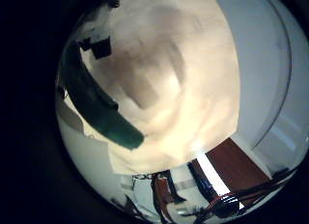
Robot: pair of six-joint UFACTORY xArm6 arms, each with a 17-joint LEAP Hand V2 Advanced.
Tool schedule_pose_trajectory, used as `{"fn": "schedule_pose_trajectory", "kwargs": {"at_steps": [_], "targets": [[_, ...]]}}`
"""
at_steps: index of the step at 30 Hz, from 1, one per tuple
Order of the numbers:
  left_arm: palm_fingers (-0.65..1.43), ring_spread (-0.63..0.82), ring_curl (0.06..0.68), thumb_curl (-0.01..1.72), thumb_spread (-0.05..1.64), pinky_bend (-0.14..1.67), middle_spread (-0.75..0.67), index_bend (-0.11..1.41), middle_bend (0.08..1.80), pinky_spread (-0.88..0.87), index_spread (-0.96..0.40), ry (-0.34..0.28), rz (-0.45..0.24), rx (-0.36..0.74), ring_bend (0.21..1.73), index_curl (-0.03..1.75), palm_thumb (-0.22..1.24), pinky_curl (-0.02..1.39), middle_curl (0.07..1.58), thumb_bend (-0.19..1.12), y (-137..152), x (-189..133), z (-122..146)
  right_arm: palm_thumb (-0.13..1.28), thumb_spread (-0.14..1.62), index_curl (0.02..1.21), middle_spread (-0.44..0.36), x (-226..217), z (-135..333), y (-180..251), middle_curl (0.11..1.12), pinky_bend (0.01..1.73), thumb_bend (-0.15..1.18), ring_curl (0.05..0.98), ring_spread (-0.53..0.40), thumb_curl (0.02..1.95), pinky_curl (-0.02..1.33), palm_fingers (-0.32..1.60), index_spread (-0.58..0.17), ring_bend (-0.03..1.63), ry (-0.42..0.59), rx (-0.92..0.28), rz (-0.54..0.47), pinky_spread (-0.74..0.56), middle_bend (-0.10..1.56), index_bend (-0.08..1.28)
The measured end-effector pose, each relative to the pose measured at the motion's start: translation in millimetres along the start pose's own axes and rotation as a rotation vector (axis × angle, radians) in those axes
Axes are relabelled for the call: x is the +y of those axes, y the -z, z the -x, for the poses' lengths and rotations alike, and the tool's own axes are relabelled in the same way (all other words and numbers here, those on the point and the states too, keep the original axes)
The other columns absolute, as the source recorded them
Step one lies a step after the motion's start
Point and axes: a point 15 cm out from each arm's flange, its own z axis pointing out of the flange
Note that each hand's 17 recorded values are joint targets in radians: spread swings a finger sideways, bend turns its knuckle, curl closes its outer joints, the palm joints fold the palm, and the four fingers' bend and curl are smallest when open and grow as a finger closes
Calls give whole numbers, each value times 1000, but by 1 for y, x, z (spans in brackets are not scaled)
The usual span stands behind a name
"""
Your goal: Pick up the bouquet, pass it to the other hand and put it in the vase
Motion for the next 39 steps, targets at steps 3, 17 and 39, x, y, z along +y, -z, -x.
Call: {"fn": "schedule_pose_trajectory", "kwargs": {"at_steps": [3, 17, 39], "targets": [[149, 542, 207, 297, 929, 178, 353, 235, 183, 589, -76, 4, -8, -1, 378, 423, 345, 231, 275, -30, 1, -1, 0, 1219, 472, 836, -146, 9, 11, 23, 733, 1400, -14, 607, -200, 775, 614, 1114, -255, 1437, 45, -50, -31, -219, 1324, 1123], [203, 514, 209, 296, 934, 166, 309, 279, 195, 555, -79, 95, -74, 44, 387, 434, 333, 212, 292, -29, 10, -3, 6, 1226, 249, 852, -138, 78, 48, 118, 749, 1298, -13, 640, -198, 892, 744, 1106, -243, 1436, 193, -323, -112, -200, 1327, 1135], [226, 490, 202, 297, 934, 169, 278, 284, 193, 540, -90, 55, -92, 75, 394, 437, 333, 194, 310, -29, 9, -1, 1, 677, 1042, 524, 106, 43, -10, -19, 458, 670, -27, 364, 36, 554, 448, -15, -127, 900, -3, -158, 74, 167, 702, 426]]}}
